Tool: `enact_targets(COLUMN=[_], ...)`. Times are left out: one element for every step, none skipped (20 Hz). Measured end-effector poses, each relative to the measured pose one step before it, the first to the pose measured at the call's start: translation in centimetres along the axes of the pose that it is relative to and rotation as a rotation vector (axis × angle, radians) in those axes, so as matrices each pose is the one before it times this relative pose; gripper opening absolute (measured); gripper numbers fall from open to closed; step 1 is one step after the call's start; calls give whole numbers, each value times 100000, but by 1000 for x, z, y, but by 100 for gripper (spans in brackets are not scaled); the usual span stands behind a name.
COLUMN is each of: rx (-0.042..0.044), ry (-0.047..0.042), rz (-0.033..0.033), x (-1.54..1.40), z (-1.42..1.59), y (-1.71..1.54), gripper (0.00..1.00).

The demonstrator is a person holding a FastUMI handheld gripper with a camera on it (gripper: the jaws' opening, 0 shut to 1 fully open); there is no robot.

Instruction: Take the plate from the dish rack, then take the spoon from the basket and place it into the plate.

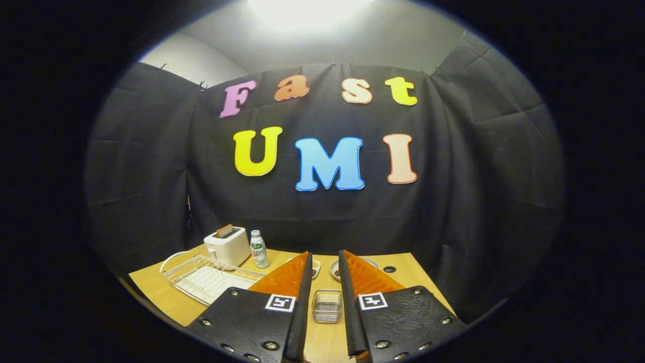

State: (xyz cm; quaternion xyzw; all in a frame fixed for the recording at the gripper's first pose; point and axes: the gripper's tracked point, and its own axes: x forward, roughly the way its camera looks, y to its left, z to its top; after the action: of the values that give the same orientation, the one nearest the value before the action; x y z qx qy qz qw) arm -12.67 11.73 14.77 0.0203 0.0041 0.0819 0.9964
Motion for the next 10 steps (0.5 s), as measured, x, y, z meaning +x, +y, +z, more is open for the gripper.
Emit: enact_targets(rx=[-139,-724,-1423,-823,-561,-278,30,30,-215,-88], ry=[-339,-537,-1082,-1405,-647,-171,-609,-588,410,619], rz=[-1410,-2618,-3111,-997,-389,-826,-664,-76,-742,-334], x=[-134,-1073,-381,873,-156,-82,23,-32,98,204], z=[147,52,288,-127,-158,-380,-202,-199,-362,-630], y=[-715,-900,-1168,-675,-390,-531,-605,-445,-545,-519], gripper=[31,53,74,95,95,95,95,95,95,95])
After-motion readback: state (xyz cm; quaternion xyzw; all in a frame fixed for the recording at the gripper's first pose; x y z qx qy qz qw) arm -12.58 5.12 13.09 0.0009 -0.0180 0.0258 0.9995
